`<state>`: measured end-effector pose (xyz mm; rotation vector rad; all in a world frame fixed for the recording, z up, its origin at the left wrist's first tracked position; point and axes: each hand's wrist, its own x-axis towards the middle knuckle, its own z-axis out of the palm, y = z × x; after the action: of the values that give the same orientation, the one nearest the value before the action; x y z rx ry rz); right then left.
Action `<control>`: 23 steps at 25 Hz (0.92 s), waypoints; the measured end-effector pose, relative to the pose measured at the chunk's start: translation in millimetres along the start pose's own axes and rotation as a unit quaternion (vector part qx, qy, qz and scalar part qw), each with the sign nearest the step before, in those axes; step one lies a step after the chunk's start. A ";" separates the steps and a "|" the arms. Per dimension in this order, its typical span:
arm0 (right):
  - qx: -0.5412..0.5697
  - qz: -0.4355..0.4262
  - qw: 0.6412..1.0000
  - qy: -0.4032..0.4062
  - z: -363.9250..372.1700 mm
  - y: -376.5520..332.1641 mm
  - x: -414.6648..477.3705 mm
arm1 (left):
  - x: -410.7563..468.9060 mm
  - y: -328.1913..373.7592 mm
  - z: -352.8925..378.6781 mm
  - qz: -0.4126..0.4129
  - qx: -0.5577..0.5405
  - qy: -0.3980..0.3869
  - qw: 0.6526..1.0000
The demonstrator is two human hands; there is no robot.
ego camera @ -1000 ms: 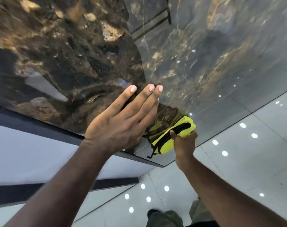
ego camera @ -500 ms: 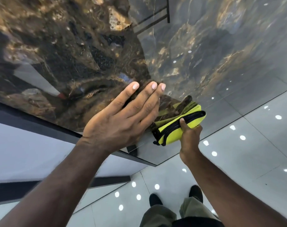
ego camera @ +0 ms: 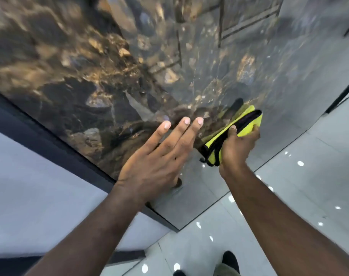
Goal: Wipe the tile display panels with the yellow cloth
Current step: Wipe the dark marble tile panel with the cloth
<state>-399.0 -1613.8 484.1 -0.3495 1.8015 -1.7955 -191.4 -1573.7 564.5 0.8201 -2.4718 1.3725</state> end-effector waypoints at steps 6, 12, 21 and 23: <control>-0.064 -0.184 0.981 -0.006 -2.5 -36.2 -30.2 | 19.9 -19.5 -32.5 -0.125 -0.087 0.082 0.985; -0.100 -0.351 0.930 -0.038 -0.9 -39.8 -62.3 | 17.5 -21.6 -32.4 -0.180 -0.098 0.044 0.978; -0.007 -0.174 0.985 -0.008 -7.4 -16.8 -14.6 | 50.5 -5.4 -10.7 -0.148 -0.071 0.095 0.982; -0.005 -0.058 0.998 -0.003 -11.4 -2.5 10.7 | 66.9 3.8 -3.1 -0.125 -0.071 0.086 0.986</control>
<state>-414.4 -1610.5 483.7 -0.4720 1.8205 -1.8628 -249.1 -1594.5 591.7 0.9020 -2.2187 1.1178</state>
